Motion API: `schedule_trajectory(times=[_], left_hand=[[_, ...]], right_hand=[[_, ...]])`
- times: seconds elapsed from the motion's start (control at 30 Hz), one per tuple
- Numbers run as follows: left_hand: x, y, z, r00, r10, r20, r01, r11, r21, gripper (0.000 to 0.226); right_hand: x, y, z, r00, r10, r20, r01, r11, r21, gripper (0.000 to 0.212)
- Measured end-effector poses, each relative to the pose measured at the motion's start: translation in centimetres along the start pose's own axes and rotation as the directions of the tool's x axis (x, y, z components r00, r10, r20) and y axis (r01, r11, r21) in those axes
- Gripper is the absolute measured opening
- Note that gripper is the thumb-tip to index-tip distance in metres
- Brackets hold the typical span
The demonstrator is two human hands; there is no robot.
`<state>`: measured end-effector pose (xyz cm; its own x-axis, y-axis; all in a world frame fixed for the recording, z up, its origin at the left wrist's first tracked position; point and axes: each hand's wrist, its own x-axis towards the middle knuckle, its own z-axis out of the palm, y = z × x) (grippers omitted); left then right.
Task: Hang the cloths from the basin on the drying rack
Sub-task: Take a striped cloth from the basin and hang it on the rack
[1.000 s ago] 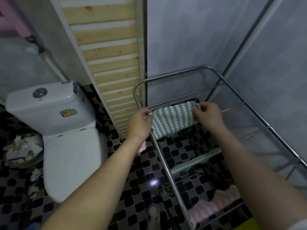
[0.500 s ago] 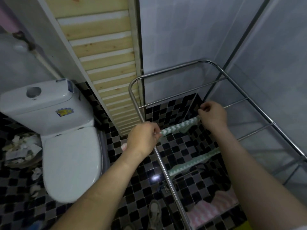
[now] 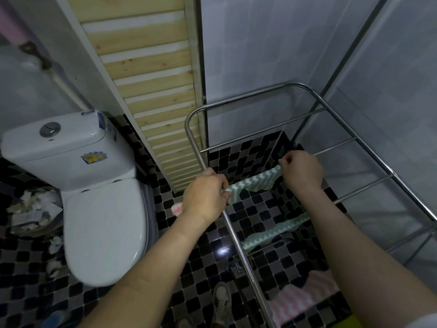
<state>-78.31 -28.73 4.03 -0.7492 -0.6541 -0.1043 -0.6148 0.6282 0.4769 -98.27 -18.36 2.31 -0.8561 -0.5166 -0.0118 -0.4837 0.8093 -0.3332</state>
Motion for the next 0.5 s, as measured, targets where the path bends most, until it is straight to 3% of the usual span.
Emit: schedule_trajectory(times=[0.1, 0.17, 0.3, 0.5], left_hand=[[0.0, 0.0, 0.0, 1.000, -0.008, -0.006, 0.008, 1.000, -0.026, 0.017], [0.0, -0.1, -0.2, 1.000, 0.006, -0.024, -0.007, 0.999, -0.053, 0.020], [0.0, -0.7, -0.2, 0.999, 0.042, -0.009, -0.042, 0.999, -0.031, 0.024], [-0.1, -0.5, 0.3, 0.998, 0.000, -0.070, 0.000, 1.000, -0.005, 0.009]], right_hand=[[0.1, -0.1, 0.0, 0.994, -0.104, -0.044, 0.100, 0.991, -0.089, 0.031], [0.2, 0.0, -0.5, 0.983, -0.182, -0.018, 0.181, 0.983, -0.011, 0.031], [0.2, 0.8, -2.1, 0.866, -0.440, 0.237, 0.419, 0.898, 0.133, 0.021], [0.7, 0.9, -2.1, 0.806, -0.498, 0.319, 0.530, 0.848, -0.014, 0.023]])
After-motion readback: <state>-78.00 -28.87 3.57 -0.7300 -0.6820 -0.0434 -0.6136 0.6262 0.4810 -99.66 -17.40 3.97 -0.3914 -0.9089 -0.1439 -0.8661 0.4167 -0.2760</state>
